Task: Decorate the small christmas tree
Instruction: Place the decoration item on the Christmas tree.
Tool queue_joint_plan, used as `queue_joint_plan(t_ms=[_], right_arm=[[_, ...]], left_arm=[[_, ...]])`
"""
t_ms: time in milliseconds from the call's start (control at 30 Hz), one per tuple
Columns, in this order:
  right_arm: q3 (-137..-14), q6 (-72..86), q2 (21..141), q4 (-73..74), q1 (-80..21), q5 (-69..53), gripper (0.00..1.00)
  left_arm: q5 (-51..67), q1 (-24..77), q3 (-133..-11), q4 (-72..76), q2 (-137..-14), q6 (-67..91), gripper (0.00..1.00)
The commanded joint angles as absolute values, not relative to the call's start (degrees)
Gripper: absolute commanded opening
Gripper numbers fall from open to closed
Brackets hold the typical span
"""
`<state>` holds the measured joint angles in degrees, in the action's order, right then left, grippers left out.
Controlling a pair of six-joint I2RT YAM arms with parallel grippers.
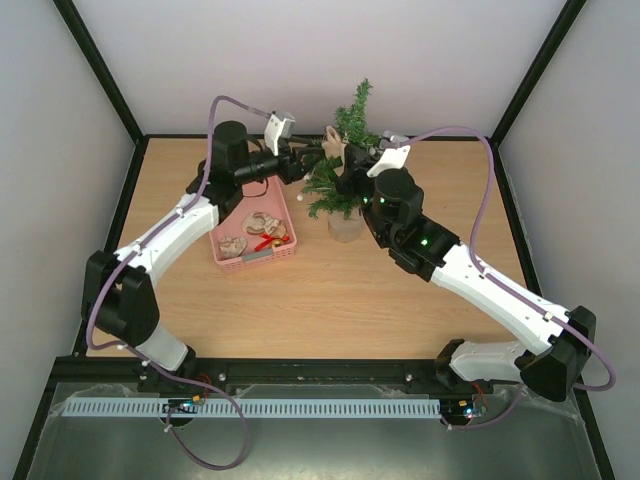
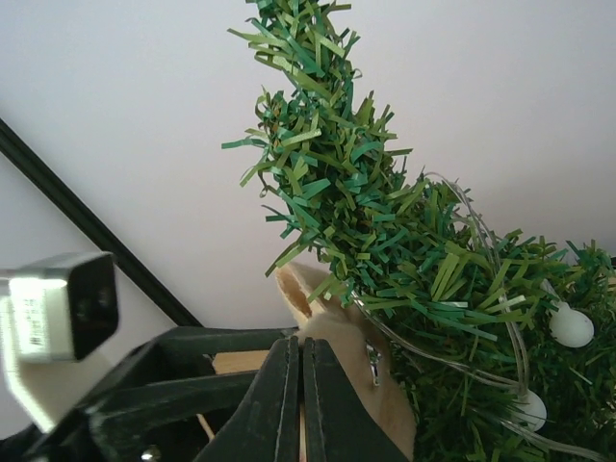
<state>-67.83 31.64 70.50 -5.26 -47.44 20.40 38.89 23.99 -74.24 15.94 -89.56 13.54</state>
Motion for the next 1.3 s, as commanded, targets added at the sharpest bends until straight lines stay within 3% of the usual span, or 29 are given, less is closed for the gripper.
queue_joint_plan(t_ms=[0,367,433,600,1267], right_arm=[[-67.2,33.0,69.9,-8.2,-47.0,20.5,0.02],[-66.2,33.7,69.5,-9.1,-46.4,19.7,0.02],[-65.9,33.7,69.3,-9.3,-46.4,19.6,0.02],[-65.3,33.7,68.5,-9.6,-46.1,20.3,0.02],[-63.5,34.2,68.4,-10.7,-44.9,21.1,0.02]], left_arm=[[40.5,24.3,-77.0,18.1,-92.2,12.6,0.48],[42.1,24.3,-78.9,22.0,-96.0,17.6,0.43],[42.5,24.3,-78.8,23.0,-96.2,18.5,0.35],[41.0,24.0,-78.5,22.8,-94.6,19.6,0.04],[36.9,23.5,-78.9,14.5,-90.4,20.0,0.02]])
